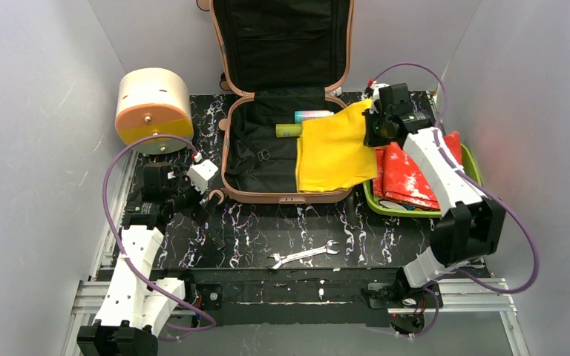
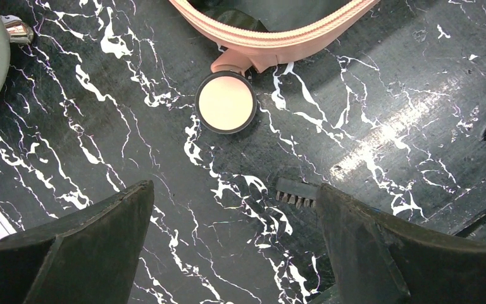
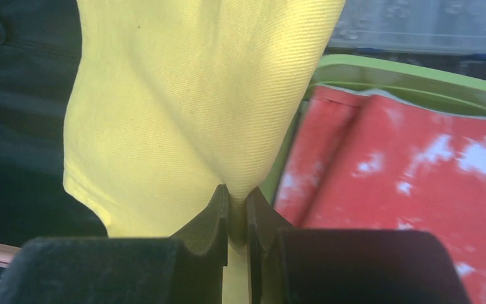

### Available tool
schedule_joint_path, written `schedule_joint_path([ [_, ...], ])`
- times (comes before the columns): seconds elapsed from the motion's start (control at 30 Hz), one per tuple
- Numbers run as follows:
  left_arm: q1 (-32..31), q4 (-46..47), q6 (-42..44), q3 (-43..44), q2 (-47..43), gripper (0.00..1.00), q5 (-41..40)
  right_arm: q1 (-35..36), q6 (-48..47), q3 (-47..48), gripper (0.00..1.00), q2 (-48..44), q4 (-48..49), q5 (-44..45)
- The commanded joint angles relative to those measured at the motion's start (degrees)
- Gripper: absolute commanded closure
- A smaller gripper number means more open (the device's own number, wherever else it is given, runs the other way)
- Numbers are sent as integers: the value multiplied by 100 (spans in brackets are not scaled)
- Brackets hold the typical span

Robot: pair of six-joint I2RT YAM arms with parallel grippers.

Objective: Open, take out, and arrange the luggage
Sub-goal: Place the clothes in the bin.

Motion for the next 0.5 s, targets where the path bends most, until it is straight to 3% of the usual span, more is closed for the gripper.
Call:
schedule_joint_path([
  [0.0, 52, -110, -92, -25, -128, 1, 267, -376, -697, -103, 99, -809, -30, 1209],
  [0.47, 84, -43, -179, -122, -259, 1, 458, -2159, -2093, -891, 99, -1101, 443, 1406],
])
